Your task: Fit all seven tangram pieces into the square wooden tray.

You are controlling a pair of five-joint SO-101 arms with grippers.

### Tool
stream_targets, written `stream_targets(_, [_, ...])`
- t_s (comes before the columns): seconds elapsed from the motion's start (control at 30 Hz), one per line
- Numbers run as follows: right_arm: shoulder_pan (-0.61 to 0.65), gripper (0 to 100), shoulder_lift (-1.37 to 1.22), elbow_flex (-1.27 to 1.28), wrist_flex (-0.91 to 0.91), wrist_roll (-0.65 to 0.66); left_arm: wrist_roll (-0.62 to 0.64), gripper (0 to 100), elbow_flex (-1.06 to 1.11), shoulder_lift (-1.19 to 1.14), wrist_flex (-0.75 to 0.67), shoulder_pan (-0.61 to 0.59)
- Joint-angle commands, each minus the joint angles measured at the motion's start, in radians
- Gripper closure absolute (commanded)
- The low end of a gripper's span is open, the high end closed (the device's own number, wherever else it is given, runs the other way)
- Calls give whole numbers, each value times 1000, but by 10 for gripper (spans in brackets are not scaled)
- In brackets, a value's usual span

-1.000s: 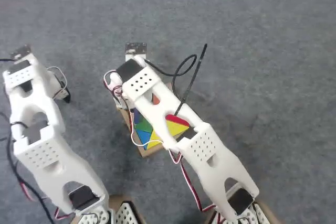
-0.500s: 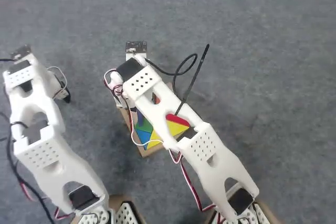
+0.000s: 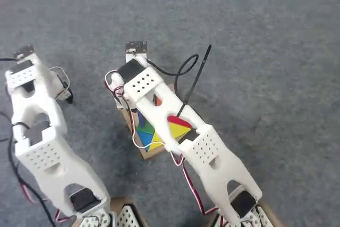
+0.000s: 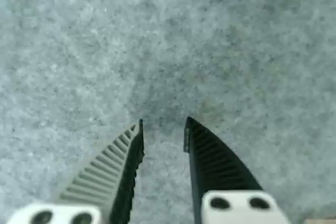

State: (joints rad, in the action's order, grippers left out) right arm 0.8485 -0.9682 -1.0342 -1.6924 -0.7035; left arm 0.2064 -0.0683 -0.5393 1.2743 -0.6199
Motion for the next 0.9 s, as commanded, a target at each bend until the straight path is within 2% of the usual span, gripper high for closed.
stream_targets(0.0, [30,854,10,-81,38,20,5,874,-44,11,6,8])
stream_targets(0.6, [1,854,22,-187,48,20,5,874,-42,6,8,11])
stream_targets(0.77, [-79,856,87,-311,-99,21,-28,874,-35,21,9,58])
stream_targets(0.87, [-117,909,153,-350,-107,140,-114,874,1,68,9,137])
